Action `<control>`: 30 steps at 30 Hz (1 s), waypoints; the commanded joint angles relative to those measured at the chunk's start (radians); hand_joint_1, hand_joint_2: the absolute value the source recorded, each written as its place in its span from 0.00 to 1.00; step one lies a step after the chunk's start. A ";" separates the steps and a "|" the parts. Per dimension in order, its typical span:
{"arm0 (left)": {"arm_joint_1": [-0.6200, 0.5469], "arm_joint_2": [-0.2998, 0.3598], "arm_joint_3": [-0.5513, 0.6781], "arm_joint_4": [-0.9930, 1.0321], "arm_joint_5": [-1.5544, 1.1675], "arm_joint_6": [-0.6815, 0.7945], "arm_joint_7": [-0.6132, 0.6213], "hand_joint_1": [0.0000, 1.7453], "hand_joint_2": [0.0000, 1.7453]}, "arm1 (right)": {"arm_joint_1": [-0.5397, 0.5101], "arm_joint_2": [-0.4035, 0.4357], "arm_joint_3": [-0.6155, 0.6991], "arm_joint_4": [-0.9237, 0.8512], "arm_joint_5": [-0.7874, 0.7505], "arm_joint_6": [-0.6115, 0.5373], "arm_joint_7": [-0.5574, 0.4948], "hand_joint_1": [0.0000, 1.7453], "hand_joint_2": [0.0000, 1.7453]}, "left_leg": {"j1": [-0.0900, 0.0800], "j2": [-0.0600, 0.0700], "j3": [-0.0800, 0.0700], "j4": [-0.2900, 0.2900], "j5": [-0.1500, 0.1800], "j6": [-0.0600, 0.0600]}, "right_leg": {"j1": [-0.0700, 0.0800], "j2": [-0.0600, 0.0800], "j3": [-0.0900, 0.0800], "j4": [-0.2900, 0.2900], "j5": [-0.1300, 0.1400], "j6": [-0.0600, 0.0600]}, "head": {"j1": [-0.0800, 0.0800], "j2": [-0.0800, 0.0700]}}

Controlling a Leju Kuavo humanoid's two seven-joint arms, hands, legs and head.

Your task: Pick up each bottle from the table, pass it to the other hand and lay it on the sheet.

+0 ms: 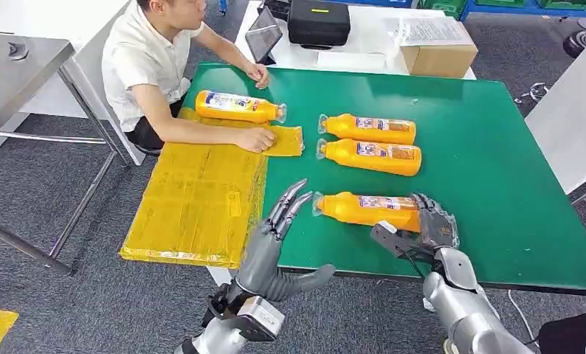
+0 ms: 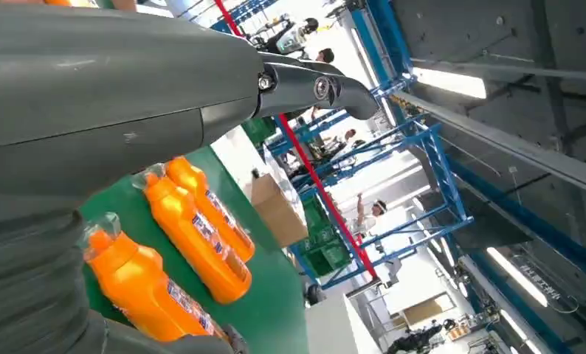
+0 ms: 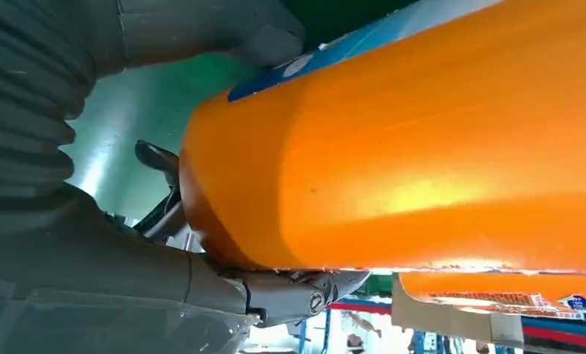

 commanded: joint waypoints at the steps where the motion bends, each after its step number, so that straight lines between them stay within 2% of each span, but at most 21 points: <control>1: 0.018 -0.018 0.083 0.026 0.390 -0.118 0.031 0.00 1.00 | 0.116 0.113 -0.164 -0.028 -0.379 0.035 -0.337 1.00 1.00 | 0.001 -0.002 0.001 -0.001 0.000 -0.002 | 0.001 -0.002 0.002 -0.002 0.000 -0.001 | 0.000 0.000; 2: 0.026 -0.021 0.104 0.039 0.474 -0.137 0.060 0.00 1.00 | 0.130 0.133 -0.169 -0.075 -0.426 0.040 -0.354 1.00 1.00 | 0.002 -0.003 0.000 -0.003 0.001 -0.002 | 0.002 -0.002 0.003 -0.003 0.000 -0.002 | 0.000 0.000; 3: 0.036 -0.014 0.114 0.046 0.518 -0.127 0.046 0.00 1.00 | 0.149 0.146 -0.157 -0.128 -0.471 0.047 -0.363 1.00 1.00 | 0.002 0.000 0.000 -0.003 0.000 -0.002 | 0.002 0.001 0.012 -0.004 0.000 -0.002 | 0.000 0.000; 5: 0.078 -0.001 0.151 0.033 0.552 -0.074 -0.026 0.00 1.00 | 0.207 0.168 -0.124 -0.279 -0.587 0.064 -0.366 1.00 1.00 | 0.001 0.002 0.000 -0.002 -0.001 -0.001 | 0.001 0.003 0.012 -0.001 0.000 0.000 | 0.001 0.000; 7: 0.132 0.013 0.202 -0.014 0.616 -0.071 -0.025 0.00 1.00 | 0.270 0.185 -0.104 -0.433 -0.684 0.071 -0.354 1.00 1.00 | 0.002 0.007 -0.001 -0.002 -0.002 -0.003 | 0.002 0.006 0.009 -0.001 0.001 -0.002 | 0.000 0.000; 11: 0.199 0.038 0.268 -0.047 0.829 -0.226 0.110 0.00 1.00 | 0.339 0.205 -0.044 -0.589 -0.777 0.096 -0.344 1.00 1.00 | 0.003 0.006 -0.004 -0.002 -0.002 -0.003 | 0.002 0.004 0.006 0.001 -0.001 -0.002 | 0.000 0.000; 18: 0.179 0.040 0.237 -0.006 0.869 -0.277 0.125 0.00 1.00 | 0.334 0.210 0.032 -0.547 -0.822 0.091 -0.371 1.00 1.00 | 0.003 0.003 -0.013 -0.001 -0.002 -0.003 | 0.002 0.004 -0.002 0.002 -0.001 -0.002 | 0.000 0.000; 23: 0.173 0.042 0.215 -0.032 0.883 -0.439 0.128 0.00 1.00 | 0.302 0.239 0.159 -0.490 -0.779 0.133 -0.371 1.00 1.00 | 0.002 0.003 -0.016 -0.001 -0.002 -0.003 | 0.001 0.004 -0.004 0.002 -0.001 -0.001 | 0.000 0.000; 26: 0.152 0.032 0.210 -0.005 0.868 -0.459 0.143 0.00 1.00 | 0.278 0.258 0.275 -0.428 -0.735 0.166 -0.355 0.99 1.00 | 0.002 0.004 -0.016 -0.001 -0.002 -0.003 | 0.001 0.005 -0.005 0.002 0.000 -0.002 | 0.000 0.000; 30: 0.142 0.028 0.209 0.011 0.862 -0.461 0.142 0.00 1.00 | 0.275 0.267 0.297 -0.410 -0.731 0.158 -0.346 0.99 1.00 | 0.002 0.002 -0.016 -0.001 -0.001 -0.003 | 0.001 0.003 -0.006 0.001 -0.001 -0.002 | 0.000 0.000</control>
